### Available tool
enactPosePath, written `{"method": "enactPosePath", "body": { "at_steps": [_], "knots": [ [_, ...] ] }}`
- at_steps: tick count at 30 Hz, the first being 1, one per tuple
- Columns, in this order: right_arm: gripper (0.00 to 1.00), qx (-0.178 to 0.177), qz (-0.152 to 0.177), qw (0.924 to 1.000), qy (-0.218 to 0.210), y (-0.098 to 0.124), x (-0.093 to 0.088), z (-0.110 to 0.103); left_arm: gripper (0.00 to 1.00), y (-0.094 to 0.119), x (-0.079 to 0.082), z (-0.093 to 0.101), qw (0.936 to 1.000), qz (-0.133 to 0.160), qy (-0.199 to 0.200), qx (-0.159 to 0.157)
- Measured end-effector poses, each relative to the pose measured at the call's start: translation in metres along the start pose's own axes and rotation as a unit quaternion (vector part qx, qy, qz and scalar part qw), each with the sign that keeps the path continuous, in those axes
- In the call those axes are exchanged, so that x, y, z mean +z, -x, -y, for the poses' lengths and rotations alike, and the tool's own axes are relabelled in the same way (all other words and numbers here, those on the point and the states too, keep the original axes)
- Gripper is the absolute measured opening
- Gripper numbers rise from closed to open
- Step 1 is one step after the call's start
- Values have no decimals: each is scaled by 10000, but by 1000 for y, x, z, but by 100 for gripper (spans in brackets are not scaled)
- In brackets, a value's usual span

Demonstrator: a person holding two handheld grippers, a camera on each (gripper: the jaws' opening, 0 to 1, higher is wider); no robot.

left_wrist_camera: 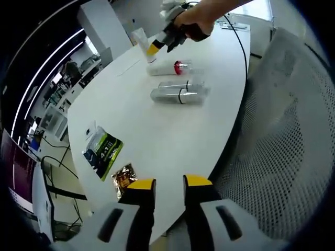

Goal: Arrange the skincare products in the storage area until every visible bottle or jar stands upright without overlapping.

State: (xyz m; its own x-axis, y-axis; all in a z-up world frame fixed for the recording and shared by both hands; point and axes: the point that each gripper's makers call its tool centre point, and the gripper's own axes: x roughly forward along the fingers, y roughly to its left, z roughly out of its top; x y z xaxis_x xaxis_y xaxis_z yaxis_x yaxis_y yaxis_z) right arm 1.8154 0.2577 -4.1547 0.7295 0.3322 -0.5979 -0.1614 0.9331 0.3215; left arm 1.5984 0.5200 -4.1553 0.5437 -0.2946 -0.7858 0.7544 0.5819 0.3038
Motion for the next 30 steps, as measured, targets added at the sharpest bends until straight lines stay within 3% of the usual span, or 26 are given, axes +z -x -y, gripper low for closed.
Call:
{"method": "enactPosePath", "body": {
  "at_steps": [7,30],
  "knots": [
    [68,181,-229,9995,91,15,-31,-12,15,1,2,1,10000,49,-38,-8],
    [64,191,-609,9962,593,20,-67,-4,15,-1,1,7,9998,1,-121,-170]
  ]
}}
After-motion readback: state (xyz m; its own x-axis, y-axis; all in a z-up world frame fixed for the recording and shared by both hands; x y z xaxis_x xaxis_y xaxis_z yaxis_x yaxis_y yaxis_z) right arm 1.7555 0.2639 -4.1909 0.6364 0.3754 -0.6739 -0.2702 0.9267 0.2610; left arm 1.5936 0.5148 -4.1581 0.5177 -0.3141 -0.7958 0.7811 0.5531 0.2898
